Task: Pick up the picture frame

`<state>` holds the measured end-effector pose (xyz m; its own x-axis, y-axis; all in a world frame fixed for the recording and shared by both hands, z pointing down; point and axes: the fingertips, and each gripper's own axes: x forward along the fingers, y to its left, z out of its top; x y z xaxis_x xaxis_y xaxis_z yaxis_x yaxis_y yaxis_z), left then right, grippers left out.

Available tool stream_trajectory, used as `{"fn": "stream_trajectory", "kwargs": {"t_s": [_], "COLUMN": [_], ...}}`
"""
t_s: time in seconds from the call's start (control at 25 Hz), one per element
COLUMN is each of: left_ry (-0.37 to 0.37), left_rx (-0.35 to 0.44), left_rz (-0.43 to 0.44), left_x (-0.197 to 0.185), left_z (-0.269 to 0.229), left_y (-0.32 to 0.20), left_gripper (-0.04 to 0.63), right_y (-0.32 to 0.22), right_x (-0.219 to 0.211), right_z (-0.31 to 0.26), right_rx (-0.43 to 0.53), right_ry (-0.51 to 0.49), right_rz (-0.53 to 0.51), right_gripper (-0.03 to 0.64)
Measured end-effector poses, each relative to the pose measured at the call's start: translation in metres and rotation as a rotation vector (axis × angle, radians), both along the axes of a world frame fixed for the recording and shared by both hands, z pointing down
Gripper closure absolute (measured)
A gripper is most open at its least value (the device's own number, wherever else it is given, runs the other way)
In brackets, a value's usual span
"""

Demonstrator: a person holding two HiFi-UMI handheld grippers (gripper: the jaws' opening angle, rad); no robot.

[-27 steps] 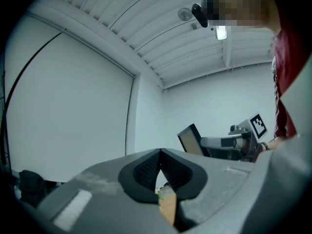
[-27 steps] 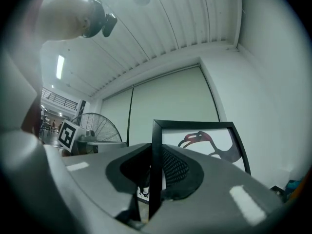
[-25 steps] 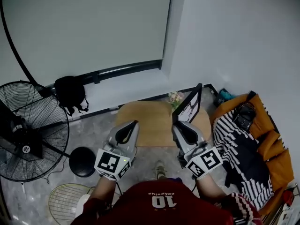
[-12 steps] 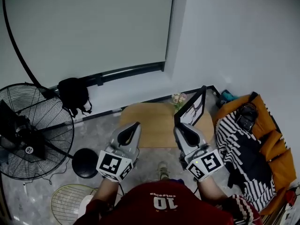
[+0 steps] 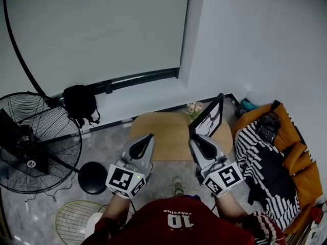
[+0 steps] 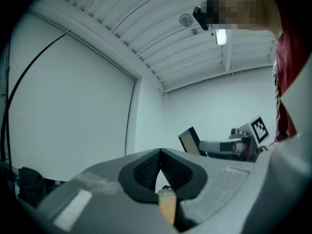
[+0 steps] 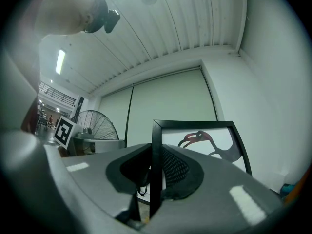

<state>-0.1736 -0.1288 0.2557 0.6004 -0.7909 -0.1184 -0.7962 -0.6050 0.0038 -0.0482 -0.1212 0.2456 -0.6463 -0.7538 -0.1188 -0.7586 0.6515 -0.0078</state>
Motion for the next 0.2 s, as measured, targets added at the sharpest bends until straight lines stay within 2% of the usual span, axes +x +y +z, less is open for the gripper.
{"fn": "stream_trajectory", "kwargs": {"t_s": [0.2], "left_ry": [0.014], "left_rx": [-0.009], "left_rz": [-0.001], "left_x": [0.0003], "left_z": [0.0028], "left_y": [0.0014], "left_gripper": [0.592], "right_y": [0.0022], "right_x": [0.0017], "right_z": [0.0008], "right_rx": [0.002], "right_ry": [0.000], "right_rz": [-0.003], "right_gripper": [0.552]}}
